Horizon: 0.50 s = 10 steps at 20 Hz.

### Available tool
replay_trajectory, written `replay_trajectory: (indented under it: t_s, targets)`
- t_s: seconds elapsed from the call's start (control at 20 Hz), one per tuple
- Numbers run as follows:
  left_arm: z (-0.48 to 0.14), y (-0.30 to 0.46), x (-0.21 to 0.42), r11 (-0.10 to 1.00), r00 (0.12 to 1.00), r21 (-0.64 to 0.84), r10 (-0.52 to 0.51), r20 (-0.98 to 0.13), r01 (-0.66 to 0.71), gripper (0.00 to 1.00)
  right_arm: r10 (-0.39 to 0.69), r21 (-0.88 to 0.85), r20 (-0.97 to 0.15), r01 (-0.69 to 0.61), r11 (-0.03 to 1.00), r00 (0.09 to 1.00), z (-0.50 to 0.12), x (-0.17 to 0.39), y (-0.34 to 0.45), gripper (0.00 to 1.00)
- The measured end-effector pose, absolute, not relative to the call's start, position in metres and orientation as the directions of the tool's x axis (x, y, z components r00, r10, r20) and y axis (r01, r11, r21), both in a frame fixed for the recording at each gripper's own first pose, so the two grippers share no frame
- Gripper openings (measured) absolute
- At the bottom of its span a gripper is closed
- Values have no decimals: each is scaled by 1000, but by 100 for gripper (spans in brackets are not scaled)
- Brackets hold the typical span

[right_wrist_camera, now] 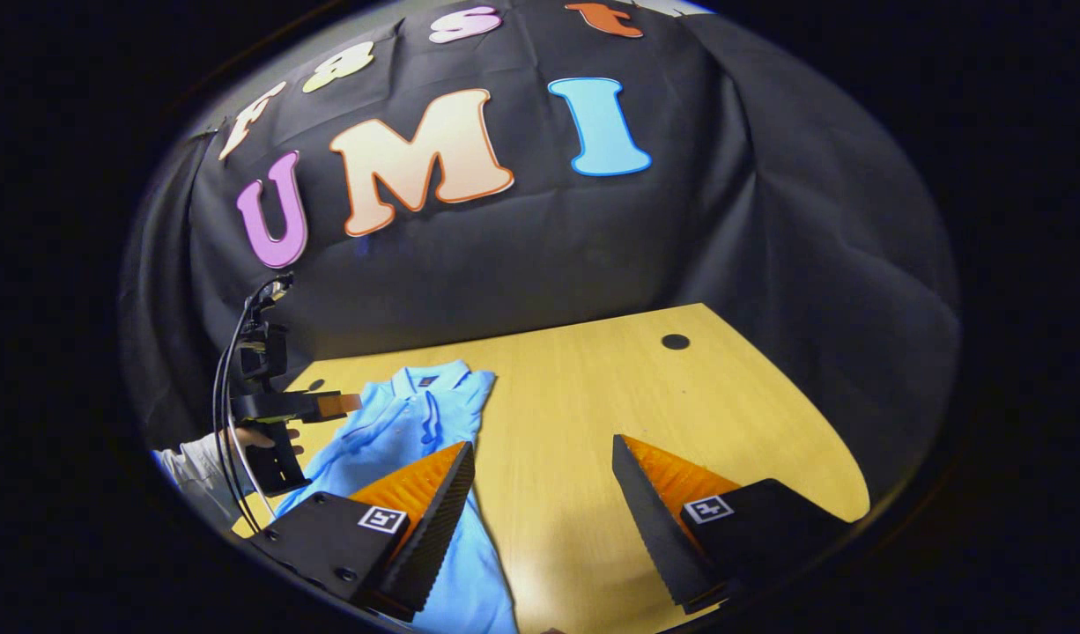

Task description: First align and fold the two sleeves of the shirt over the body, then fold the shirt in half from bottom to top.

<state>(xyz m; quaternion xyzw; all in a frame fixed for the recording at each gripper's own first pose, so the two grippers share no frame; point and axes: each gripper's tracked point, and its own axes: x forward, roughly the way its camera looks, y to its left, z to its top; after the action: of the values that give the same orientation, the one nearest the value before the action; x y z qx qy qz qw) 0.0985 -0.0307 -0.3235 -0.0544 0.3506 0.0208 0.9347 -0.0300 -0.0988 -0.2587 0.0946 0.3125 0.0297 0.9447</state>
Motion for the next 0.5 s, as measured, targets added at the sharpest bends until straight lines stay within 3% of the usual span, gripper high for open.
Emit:
replay_trajectory:
  t_s: [0.2,0.5]
  targets:
    - [-270,-6,40,997,800,-47,18,-599,-57,95,194,236,-547,-72,969,814,-244,-38,-75,98]
    - [-257,17,-63,998,785,-54,-46,-618,16,96,180,217,-551,-68,974,815,-240,-88,-50,98]
